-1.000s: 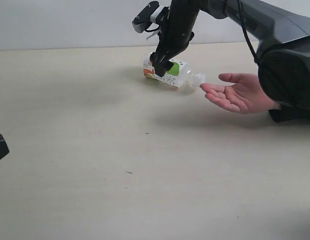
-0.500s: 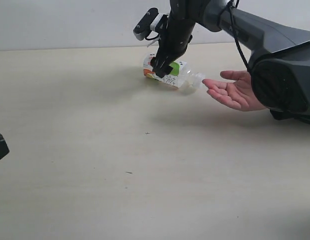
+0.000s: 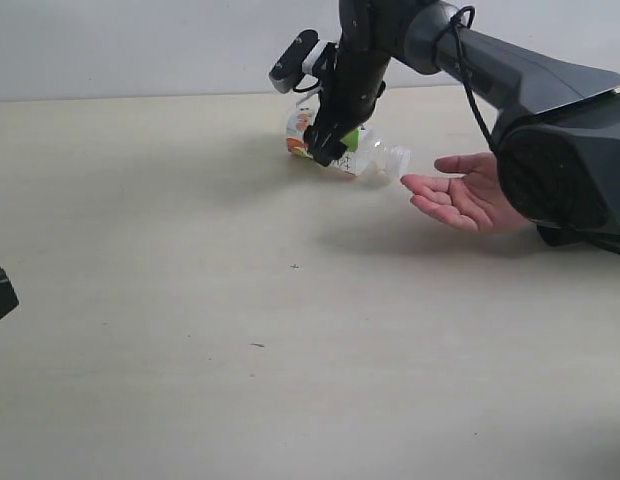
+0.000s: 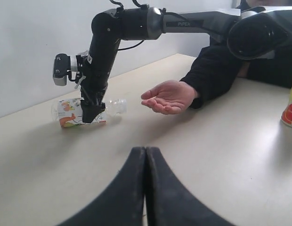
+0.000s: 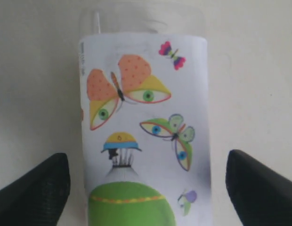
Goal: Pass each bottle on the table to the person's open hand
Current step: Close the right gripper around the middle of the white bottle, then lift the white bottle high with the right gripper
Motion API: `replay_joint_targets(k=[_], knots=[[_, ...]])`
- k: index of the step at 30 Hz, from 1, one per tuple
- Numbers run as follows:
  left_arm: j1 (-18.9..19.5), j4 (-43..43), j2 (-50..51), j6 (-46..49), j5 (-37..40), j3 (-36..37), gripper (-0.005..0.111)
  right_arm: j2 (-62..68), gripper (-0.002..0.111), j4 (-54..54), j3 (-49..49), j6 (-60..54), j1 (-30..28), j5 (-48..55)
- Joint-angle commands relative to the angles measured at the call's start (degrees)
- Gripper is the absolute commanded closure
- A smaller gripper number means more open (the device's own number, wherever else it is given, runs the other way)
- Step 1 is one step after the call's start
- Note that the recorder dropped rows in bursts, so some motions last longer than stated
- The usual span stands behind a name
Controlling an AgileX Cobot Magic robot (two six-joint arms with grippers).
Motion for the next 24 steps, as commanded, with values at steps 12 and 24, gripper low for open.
replay_joint_targets(k=[12,24], knots=[[0.1,-0.3,-0.2,-0.1,-0.1,0.1,0.107,-1.3,0.108,0.2,-0.4,3.2,-0.2,2.8],[0.1,-0.3,-0.2,-0.1,-0.1,0.1,0.107,-15.5,0.108,-0.4,-0.4,15.4,-0.2,4.7]])
